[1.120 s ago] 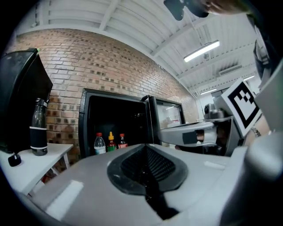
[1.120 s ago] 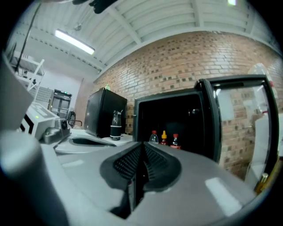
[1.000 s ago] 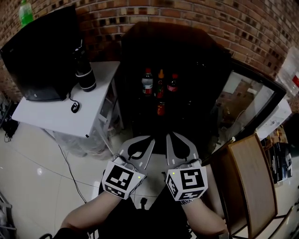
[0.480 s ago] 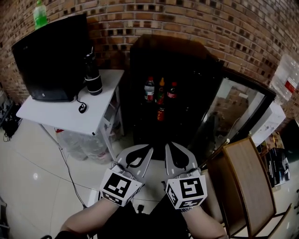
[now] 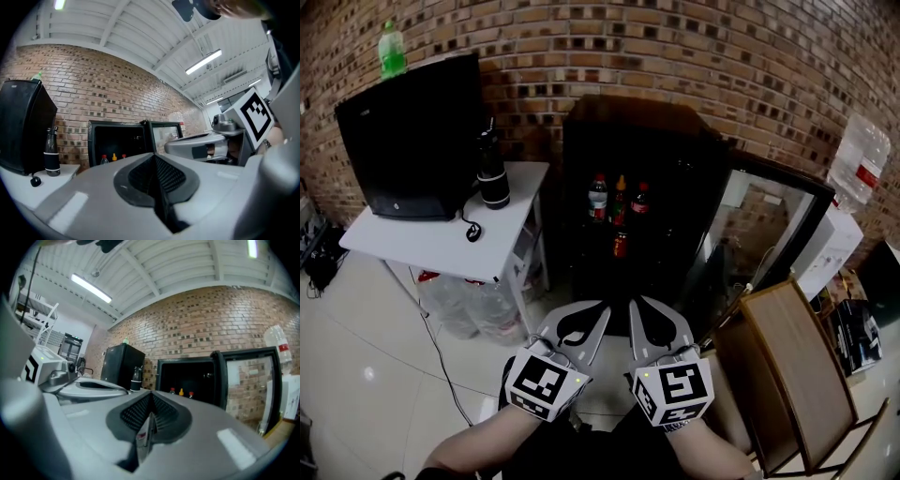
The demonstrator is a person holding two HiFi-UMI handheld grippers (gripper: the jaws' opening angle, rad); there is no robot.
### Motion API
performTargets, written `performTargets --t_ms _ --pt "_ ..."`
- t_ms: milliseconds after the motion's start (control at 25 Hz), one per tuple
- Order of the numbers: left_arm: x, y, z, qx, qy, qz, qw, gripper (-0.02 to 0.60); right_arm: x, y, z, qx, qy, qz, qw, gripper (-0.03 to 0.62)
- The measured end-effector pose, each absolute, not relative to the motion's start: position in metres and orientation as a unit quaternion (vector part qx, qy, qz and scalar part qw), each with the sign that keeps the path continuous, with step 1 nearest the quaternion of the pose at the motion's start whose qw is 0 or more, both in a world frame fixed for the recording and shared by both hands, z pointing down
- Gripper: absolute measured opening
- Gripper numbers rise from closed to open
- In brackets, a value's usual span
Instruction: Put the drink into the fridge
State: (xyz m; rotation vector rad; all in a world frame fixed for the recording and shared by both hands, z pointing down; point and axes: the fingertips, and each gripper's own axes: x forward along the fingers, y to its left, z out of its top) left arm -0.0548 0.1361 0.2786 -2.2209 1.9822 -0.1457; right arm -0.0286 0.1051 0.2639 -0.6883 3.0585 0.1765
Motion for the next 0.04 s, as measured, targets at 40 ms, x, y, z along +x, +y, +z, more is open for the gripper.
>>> performTargets --t_ms 40 --pt "-0.0531 0.1381 0.2769 -0.744 0.662 -0.049 0.083 0.003 -0.0273 0.1071 0.2627 -0.219 0.974 0.057 0.001 0.000"
